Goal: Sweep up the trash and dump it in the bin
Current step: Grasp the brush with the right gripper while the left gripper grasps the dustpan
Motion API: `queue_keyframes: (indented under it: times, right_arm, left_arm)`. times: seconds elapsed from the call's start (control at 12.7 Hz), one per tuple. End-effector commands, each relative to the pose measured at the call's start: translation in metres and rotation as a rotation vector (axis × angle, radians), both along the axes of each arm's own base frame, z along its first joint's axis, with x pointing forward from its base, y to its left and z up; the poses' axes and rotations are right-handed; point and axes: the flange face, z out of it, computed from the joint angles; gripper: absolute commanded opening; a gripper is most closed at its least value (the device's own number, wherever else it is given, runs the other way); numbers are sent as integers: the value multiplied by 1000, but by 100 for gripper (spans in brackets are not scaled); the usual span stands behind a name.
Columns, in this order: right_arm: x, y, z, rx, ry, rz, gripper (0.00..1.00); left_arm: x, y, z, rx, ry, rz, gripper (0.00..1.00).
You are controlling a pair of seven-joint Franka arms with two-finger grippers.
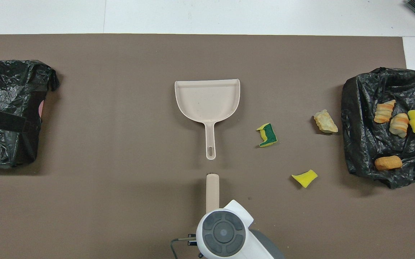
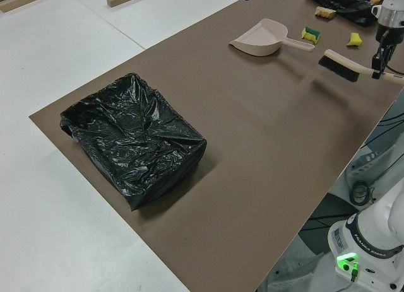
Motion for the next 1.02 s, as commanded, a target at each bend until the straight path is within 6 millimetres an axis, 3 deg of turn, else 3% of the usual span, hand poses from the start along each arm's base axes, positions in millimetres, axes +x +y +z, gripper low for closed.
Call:
queue_keyframes:
  times: [0.0, 0.16, 0.47, 0.79, 0.86, 0.94]
  right_arm:
    - [15, -38, 12, -62, -17, -13, 0]
    - [40, -70, 12, -113, -56, -9, 0]
    - [85, -143, 0, -187, -84, 61, 0]
    - [132, -232, -15, -245, -157, 181, 0]
    - [145, -248, -24, -270, -174, 231, 0]
    - [156, -262, -32, -303, -203, 264, 0]
  left_arm:
    - [10, -23, -7, -1, -26, -29, 100]
    - [16, -55, -20, -9, -44, -26, 100]
    - [13, -139, -55, -27, -56, -32, 100]
    - [0, -215, -108, -63, -91, -14, 100]
    - [2, -234, -129, -62, -80, 2, 100]
    - [2, -248, -138, -70, -84, 28, 100]
